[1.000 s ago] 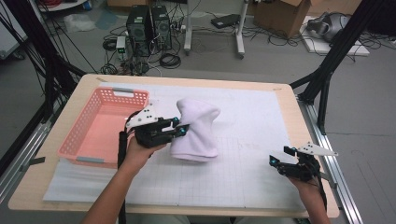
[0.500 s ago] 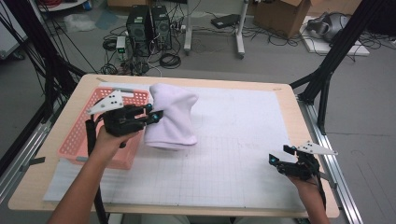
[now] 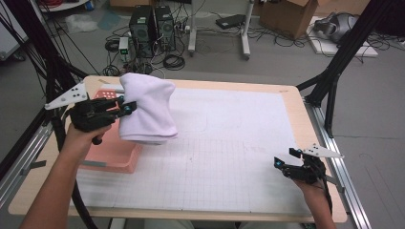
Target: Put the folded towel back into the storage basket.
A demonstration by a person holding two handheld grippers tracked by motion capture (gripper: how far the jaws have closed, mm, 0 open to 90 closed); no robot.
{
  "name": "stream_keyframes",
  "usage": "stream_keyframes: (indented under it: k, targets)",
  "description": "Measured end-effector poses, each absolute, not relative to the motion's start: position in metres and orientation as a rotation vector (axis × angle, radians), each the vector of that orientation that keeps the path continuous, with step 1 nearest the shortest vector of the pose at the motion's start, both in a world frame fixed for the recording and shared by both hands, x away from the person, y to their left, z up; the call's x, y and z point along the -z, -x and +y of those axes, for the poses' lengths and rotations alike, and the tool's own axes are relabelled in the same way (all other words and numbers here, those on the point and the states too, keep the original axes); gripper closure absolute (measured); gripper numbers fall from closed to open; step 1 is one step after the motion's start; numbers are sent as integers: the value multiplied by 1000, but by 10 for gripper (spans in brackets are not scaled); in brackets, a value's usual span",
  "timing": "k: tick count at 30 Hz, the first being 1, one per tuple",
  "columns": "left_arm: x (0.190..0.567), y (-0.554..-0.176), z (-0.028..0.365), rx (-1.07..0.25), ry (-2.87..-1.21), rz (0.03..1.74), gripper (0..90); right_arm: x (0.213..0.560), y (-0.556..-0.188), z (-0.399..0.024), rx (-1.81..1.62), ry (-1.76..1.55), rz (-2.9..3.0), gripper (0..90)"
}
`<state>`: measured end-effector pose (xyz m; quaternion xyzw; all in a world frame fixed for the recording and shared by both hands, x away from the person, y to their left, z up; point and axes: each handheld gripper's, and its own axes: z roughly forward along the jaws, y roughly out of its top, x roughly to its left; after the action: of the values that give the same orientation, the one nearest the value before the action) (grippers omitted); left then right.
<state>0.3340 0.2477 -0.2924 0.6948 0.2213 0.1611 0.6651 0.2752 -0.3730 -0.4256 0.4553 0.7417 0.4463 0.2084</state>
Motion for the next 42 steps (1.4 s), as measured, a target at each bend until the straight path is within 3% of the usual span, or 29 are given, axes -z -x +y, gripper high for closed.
stream_keyframes:
  k: [21,33,42]
  targets:
    - [307,-336,315,-385,-1567,580,738,427,-275,-372,-1225,-1276,2068,209]
    - [342,-350,348,-308,-1638,854,725,428,-275,-368,-1215,-1274,2080,209]
    - [358,-359,350,-305,-1735,1048,705,429,-276,-366,-1209,-1269,2090,209]
